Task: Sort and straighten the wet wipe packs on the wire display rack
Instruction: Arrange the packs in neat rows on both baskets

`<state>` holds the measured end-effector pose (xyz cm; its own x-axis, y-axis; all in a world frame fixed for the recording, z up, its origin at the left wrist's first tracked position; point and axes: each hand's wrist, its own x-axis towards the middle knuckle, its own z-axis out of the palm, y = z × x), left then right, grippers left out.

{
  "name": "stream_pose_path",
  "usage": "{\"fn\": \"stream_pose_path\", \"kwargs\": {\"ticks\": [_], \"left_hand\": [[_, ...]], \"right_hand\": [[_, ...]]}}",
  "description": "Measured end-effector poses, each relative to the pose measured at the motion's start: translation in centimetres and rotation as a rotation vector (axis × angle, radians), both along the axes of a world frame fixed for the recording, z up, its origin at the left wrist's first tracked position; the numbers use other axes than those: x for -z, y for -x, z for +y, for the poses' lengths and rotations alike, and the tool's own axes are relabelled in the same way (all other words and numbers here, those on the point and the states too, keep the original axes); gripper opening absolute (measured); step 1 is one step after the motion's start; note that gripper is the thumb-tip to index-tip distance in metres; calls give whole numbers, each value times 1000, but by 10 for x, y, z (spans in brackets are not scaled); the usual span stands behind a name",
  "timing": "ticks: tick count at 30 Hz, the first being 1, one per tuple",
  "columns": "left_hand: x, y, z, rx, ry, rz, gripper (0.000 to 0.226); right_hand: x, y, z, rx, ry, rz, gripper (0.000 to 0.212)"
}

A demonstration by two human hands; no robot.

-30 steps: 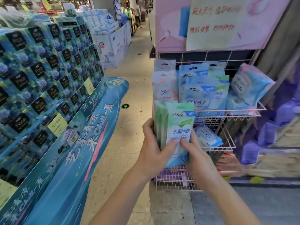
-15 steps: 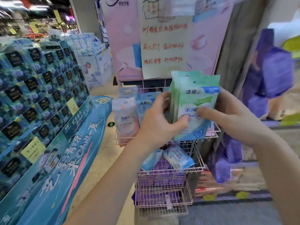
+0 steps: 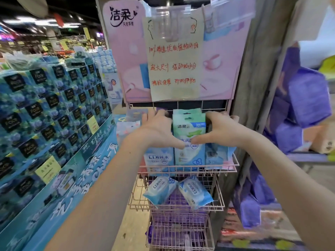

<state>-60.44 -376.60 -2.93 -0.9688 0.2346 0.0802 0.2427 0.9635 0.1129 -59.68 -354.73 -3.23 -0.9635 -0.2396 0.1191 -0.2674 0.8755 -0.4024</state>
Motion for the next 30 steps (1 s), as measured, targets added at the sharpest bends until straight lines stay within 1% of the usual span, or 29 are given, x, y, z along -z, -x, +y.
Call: {"fn": "stream_pose_path", "kwargs": {"ticks": [2,3,4,5,6,7,10,12,13,14,15,16,17,19,22,24,27,28,29,30], "left_hand": [[-7,1,1,-11,56,-49,91],[-9,1,2,-4,61,-52,86],[-12,0,2,6,55,-54,84],[-13,0,1,14,40,-59,85],[-13,0,1,15,23,-64,87],[-14,1,0,11,12,-67,89],[-14,4,2,12,39,-29,92],[-15,6,3,24,28,15,104],[-14,7,4,40,0,19,110],[-14,8,4,71,-30,16,106],[-13,9,4,104,-67,11,92],[-11,11,5,126,-93,1,74],[-10,14,6,132,-105,-10,61],[-8,20,8,121,-76,-42,53],[-10,26,10,94,-19,-107,58],[-13,28,11,91,-37,-159,60],[-19,27,14,100,-49,-218,57],[-20,25,14,103,-31,-204,57],[-22,23,14,104,-14,-173,59],[-24,21,13,102,-6,-132,65]], "right_hand": [[0,3,0,-4,-55,3,82],[0,5,2,-34,-38,-10,90],[-1,5,4,-71,6,-32,101],[-2,6,7,-104,76,-64,106],[-3,6,9,-133,143,-92,104],[-5,7,11,-158,189,-109,97],[-7,13,12,-206,243,-117,61],[-9,16,11,-227,204,-103,41],[-10,18,10,-236,163,-100,34],[-10,20,10,-241,127,-105,31],[-10,23,10,-242,105,-112,30],[-8,26,9,-239,87,-108,31],[-6,30,9,-233,62,-98,31],[-2,33,6,-209,27,-108,33],[0,34,1,-162,-22,-134,41],[0,33,-2,-120,-74,-111,45],[0,32,-4,-84,-126,-103,52],[0,30,-5,-79,-128,-101,60],[-2,28,-5,-69,-124,-88,77],[-3,24,-4,-48,-120,-57,100]]}}
